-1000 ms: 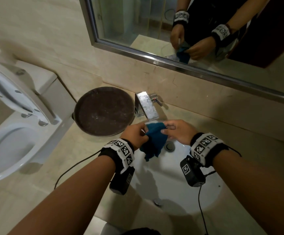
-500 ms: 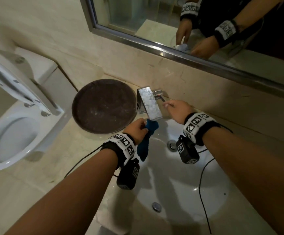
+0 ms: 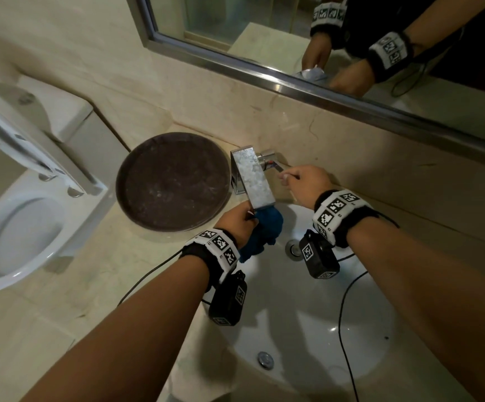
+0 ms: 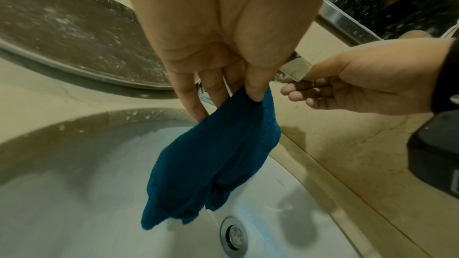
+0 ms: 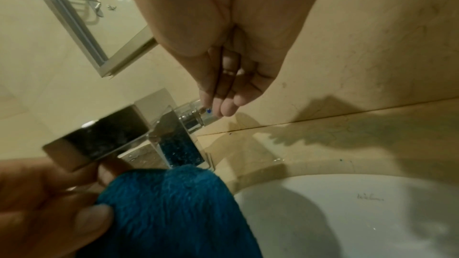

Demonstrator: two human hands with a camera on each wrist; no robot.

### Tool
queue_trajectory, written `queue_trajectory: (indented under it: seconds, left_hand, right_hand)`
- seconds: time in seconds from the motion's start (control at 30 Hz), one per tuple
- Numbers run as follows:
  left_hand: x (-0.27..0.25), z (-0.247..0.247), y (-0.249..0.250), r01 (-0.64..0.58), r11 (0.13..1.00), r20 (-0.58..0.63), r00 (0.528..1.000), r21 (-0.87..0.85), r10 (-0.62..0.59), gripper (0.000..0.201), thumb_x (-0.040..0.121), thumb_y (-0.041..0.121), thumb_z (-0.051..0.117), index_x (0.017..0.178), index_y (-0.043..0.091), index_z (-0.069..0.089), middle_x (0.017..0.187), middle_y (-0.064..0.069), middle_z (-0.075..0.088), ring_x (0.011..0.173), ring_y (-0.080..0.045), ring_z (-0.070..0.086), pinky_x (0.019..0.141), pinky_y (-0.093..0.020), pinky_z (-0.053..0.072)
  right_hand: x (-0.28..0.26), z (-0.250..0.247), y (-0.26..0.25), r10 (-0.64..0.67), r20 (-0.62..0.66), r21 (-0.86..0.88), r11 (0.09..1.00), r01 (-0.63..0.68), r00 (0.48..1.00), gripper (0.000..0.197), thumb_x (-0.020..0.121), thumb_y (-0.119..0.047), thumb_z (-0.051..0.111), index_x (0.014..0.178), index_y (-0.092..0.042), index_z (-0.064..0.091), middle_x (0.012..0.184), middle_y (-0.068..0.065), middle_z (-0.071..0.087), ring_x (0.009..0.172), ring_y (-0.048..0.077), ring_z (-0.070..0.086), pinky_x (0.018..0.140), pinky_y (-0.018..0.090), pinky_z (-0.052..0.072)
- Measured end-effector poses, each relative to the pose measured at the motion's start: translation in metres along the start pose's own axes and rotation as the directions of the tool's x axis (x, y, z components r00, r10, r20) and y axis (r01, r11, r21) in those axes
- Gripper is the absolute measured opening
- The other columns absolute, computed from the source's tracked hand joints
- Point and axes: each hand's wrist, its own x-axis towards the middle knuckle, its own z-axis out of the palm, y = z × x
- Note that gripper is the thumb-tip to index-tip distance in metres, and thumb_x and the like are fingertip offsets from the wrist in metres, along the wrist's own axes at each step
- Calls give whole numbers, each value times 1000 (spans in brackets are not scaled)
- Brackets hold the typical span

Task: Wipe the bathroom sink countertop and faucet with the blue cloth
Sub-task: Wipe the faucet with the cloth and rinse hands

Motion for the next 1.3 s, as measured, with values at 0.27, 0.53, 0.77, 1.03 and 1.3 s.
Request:
queue_trajectory:
  seconds: [0.27, 0.53, 0.77, 1.03, 1.3]
  left_hand:
    - [1, -1, -3, -32, 998, -20, 999, -46, 31, 33, 93, 10, 49, 123, 19, 55, 117, -6, 64, 107, -26, 56, 96, -39, 45]
    - [8, -2, -6, -57, 997, -45, 997, -52, 55, 19, 92, 7, 49, 109, 9, 58, 110, -12, 62, 104, -27, 55, 94, -38, 44]
    - [9, -2, -9, -53, 992, -64, 997, -118, 46, 6, 91, 5, 51, 95, 3, 56, 83, -8, 57, 88, -25, 53, 86, -36, 43]
    - [12, -3, -15, 17, 949, -78, 996, -316, -44, 26, 89, 6, 58, 74, 27, 52, 90, -10, 63, 88, -28, 58, 84, -38, 48]
    - [15, 2, -12, 9, 926, -88, 995, -377, -45, 25, 88, 0, 58, 73, 19, 50, 75, -3, 55, 80, -22, 52, 77, -35, 45]
  right_hand:
    - [1, -5, 3, 31, 11, 40, 999, -32, 999, 32, 97, -15, 39, 122, -17, 59, 121, 3, 62, 104, 22, 60, 87, 30, 48]
    - [-23, 33, 17, 47, 332, 160, 981, -105, 942, 49, 92, 1, 44, 139, -12, 38, 130, 8, 51, 118, 21, 49, 90, 28, 44]
    - [-33, 50, 16, 99, 288, 357, 912, -202, 953, 29, 87, -1, 56, 116, -8, 55, 116, 12, 61, 110, 27, 57, 96, 37, 44]
    - [-31, 51, 23, 153, 306, 635, 703, -321, 940, 22, 85, 2, 58, 95, -18, 57, 100, 4, 63, 99, 25, 60, 86, 34, 50]
    - [-30, 48, 26, 150, 265, 660, 692, -293, 953, 19, 87, -2, 58, 89, -21, 60, 104, 7, 64, 104, 27, 60, 95, 41, 47]
